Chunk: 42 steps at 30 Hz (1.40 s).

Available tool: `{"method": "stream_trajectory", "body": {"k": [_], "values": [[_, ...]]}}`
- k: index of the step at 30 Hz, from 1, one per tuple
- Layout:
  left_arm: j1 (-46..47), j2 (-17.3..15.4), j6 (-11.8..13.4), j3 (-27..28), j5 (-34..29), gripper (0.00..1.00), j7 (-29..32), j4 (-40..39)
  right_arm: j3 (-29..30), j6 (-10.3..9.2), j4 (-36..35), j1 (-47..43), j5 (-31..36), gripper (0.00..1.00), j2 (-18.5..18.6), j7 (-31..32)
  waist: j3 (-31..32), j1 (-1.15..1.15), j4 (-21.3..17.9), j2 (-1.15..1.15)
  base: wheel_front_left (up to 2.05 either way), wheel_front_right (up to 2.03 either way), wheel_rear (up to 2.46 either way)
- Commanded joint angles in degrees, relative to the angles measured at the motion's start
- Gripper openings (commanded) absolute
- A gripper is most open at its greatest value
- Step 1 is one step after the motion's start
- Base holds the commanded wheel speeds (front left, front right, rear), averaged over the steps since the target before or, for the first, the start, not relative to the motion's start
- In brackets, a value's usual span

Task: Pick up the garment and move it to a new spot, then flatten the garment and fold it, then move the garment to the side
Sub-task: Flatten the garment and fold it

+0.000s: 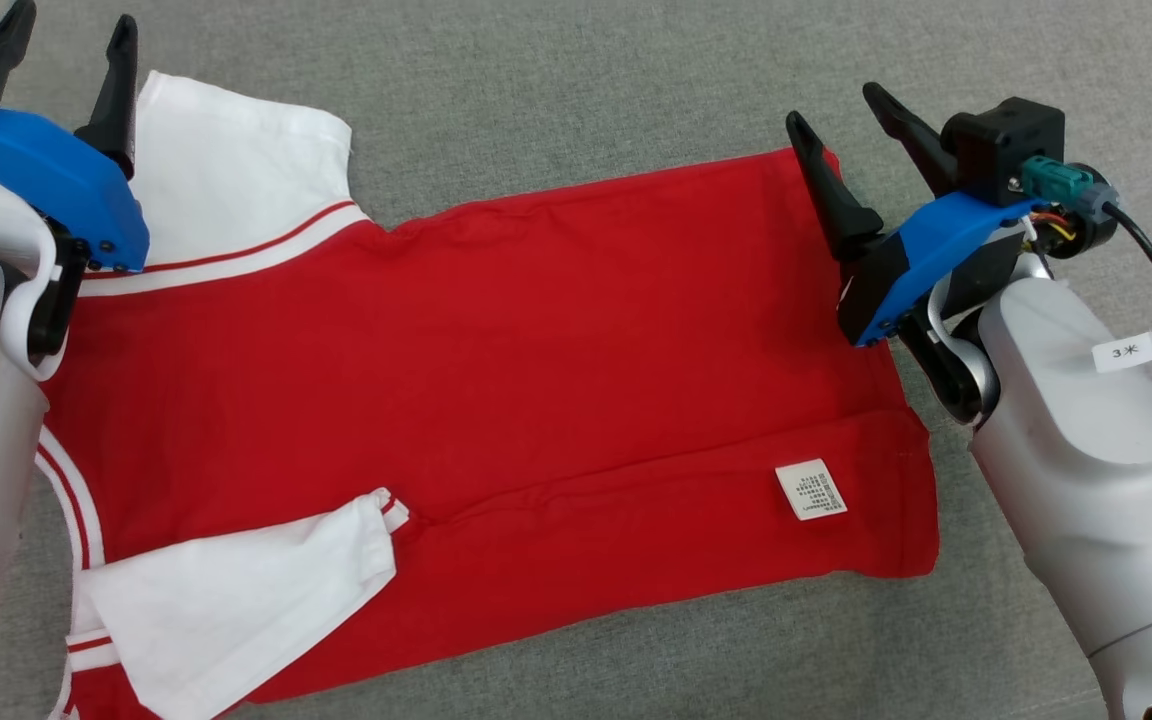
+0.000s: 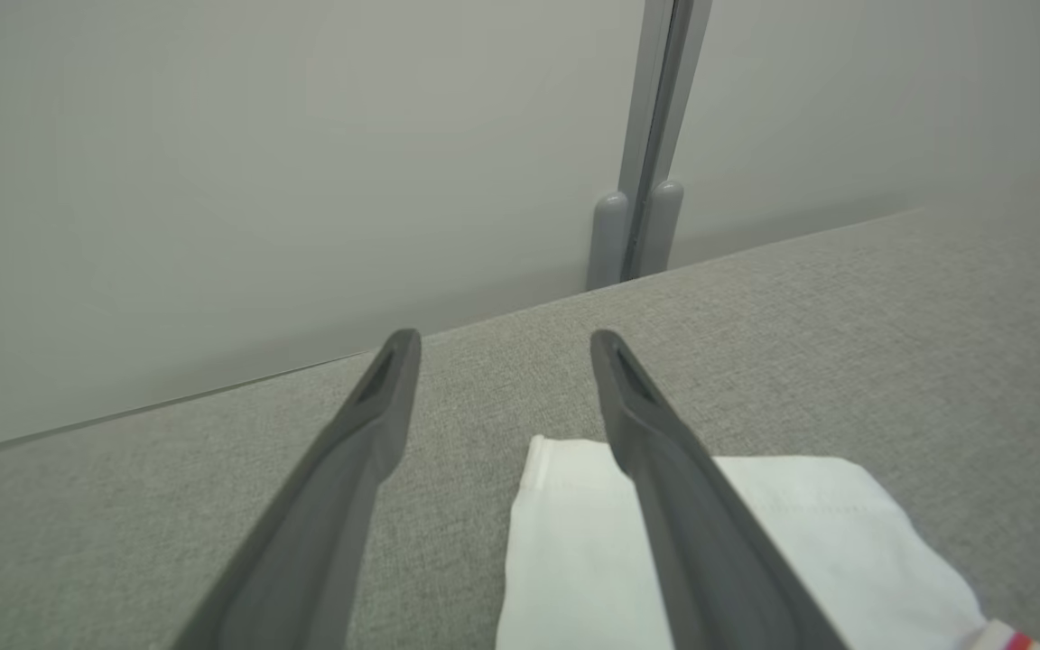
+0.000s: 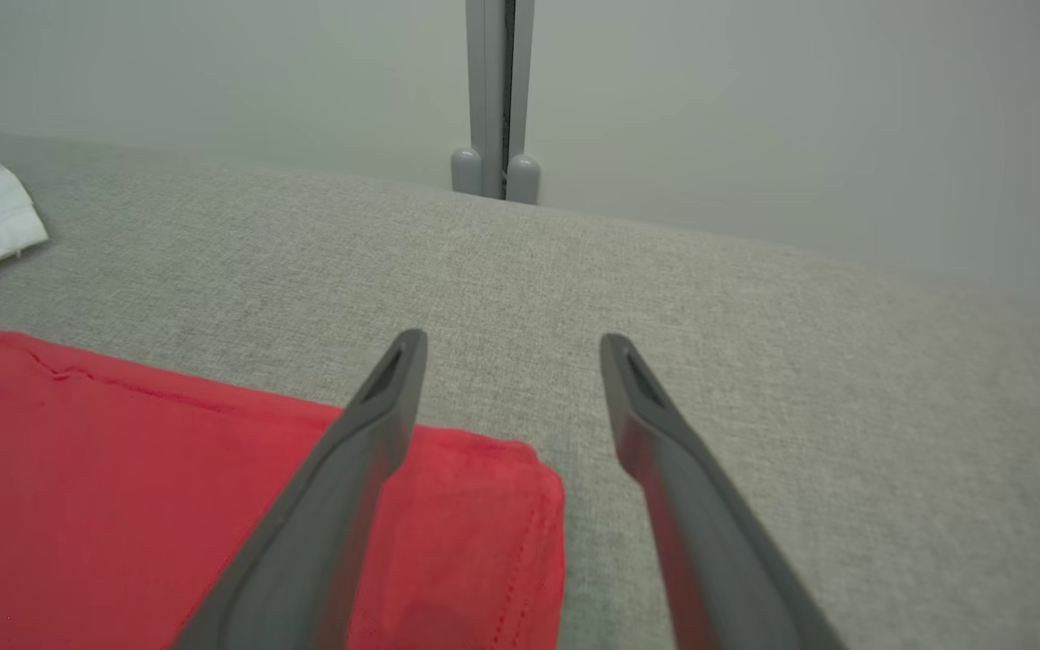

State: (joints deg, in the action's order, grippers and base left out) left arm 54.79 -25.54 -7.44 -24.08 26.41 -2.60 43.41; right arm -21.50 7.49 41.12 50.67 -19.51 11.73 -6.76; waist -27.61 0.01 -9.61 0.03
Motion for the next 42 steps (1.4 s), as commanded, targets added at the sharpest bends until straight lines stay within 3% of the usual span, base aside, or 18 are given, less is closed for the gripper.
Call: {"method": "stream_trajectory", "body": {"k": [1,11,19,20,21,22,42], "values": [[1.5,-0.5,0.0,-1.5,1.9,1.0,1.2,1.8,-0.9,0.01,0.5,1.6,-0.7,1.0,0.3,-0.6,-0.9,-0.01,-0.4,-0.03,0.0,0.0,0.0],[4.0,-2.4,0.0,-9.6,9.4,1.0,5.2,7.7,-4.9,0.01,2.7,4.6,-3.2,1.0,0.2,-2.3,-3.5,-0.01,-2.4,-0.03,0.0,0.0,0.0],[5.3,-1.6,0.0,-13.9,15.5,1.0,7.1,9.5,-7.7,0.01,4.5,6.1,-4.7,1.0,0.5,-2.0,-3.9,-0.01,-3.0,-0.03,0.0,0.0,0.0],[5.4,-1.5,0.0,-14.5,16.3,0.93,7.7,9.8,-8.1,0.01,4.7,6.3,-5.0,1.0,0.5,-1.8,-3.9,-0.01,-3.0,-0.03,0.0,0.0,0.0],[5.6,-1.6,0.0,-15.4,16.5,0.18,8.2,10.1,-8.4,0.01,4.9,6.5,-5.2,1.0,0.6,-1.7,-3.9,-0.01,-3.0,-0.03,0.0,0.0,0.0],[5.8,-1.7,0.0,-16.0,17.0,0.0,8.4,10.3,-8.7,0.01,4.9,6.9,-5.6,1.0,0.7,-1.5,-3.8,-0.01,-3.0,-0.03,0.0,0.0,0.0],[10.5,-1.5,0.0,-25.2,22.8,0.0,2.8,9.0,-15.8,0.01,7.2,7.6,-13.7,1.0,4.0,10.3,-2.5,-0.01,-0.2,-0.03,0.0,0.0,0.0]]}}
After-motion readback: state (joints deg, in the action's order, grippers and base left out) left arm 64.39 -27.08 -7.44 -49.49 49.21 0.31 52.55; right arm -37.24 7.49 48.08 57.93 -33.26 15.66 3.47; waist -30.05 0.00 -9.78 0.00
